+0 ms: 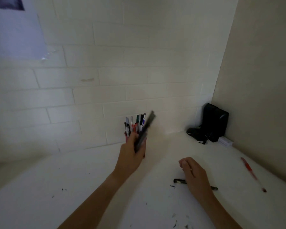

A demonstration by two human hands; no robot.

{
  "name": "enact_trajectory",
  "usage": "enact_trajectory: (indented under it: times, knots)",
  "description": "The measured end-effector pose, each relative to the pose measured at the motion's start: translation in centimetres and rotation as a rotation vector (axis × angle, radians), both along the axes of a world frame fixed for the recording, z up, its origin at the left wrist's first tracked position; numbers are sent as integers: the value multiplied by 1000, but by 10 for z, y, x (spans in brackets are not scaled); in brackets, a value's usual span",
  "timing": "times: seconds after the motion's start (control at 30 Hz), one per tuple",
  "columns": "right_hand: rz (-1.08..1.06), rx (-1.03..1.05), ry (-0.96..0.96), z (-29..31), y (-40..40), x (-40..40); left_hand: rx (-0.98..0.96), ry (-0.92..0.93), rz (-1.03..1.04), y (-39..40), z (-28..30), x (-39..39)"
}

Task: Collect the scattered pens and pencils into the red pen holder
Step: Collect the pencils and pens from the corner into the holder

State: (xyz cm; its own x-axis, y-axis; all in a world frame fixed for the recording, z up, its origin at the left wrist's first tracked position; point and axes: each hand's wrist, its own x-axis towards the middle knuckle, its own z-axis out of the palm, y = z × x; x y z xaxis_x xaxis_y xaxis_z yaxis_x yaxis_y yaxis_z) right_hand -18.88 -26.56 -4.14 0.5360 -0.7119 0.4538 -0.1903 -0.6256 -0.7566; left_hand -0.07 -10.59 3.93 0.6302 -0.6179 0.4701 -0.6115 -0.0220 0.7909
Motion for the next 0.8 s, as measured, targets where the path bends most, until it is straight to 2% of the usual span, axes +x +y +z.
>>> enact_trajectory:
  times: [0.1, 0.23, 0.3, 0.47, 0.8]
  knots:
    - [-14, -27, 31, -1, 1, 1, -311, 272, 2, -5, 41, -5]
    - [-25, -104, 91, -5, -1, 2, -438, 426, 26, -29, 58, 25]
    - [-27, -131, 110, -6, -2, 3, -398, 380, 114, -43, 51, 41]
    - [-33, -157, 131, -5, -2, 2, -154, 132, 328, -63, 24, 51]
    - [-26, -218, 211, -9, -2, 4, -158, 77, 426, -69, 8, 59]
